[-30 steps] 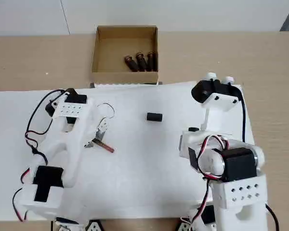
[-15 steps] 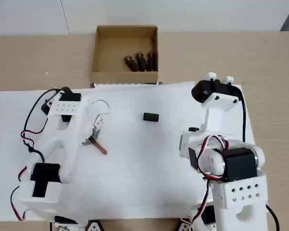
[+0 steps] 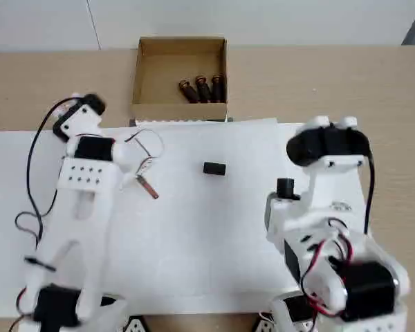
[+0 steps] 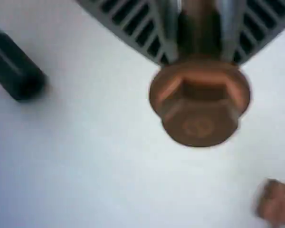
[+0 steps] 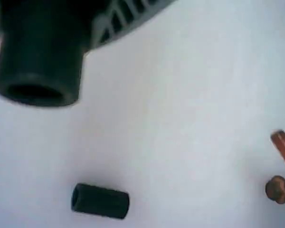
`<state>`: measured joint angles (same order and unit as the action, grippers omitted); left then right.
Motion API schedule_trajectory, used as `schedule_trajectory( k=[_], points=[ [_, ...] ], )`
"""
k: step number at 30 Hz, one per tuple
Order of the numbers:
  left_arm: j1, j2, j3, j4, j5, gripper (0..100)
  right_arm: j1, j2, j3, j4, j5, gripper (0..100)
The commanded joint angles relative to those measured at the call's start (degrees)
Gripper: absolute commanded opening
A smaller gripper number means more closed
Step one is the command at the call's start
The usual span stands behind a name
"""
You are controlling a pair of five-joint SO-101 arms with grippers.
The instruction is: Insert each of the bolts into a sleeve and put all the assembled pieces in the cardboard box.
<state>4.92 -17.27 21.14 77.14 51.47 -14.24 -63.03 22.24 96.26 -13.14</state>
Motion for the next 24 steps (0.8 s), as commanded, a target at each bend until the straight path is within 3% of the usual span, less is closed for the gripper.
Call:
schedule_trajectory(
  k=[1,7,15,24],
  points=[
    [2.81,-8.00,-1.10,0.18,-6.33,0,-0.04,-2.24,-1.49,1.27,1.93,0.3],
    [7.30,-16.35,-1.01,0.00,-21.54,0,-0.04,-9.80,5.54,0.84,5.54,0.3],
    [10.29,-27.52,7.60,-6.15,-22.33,0,0.04,-20.79,19.43,-8.22,6.15,0.3],
    [10.73,-48.18,30.20,-26.90,-22.33,0,-1.36,-27.47,34.90,-24.75,6.15,0.3]
  ],
)
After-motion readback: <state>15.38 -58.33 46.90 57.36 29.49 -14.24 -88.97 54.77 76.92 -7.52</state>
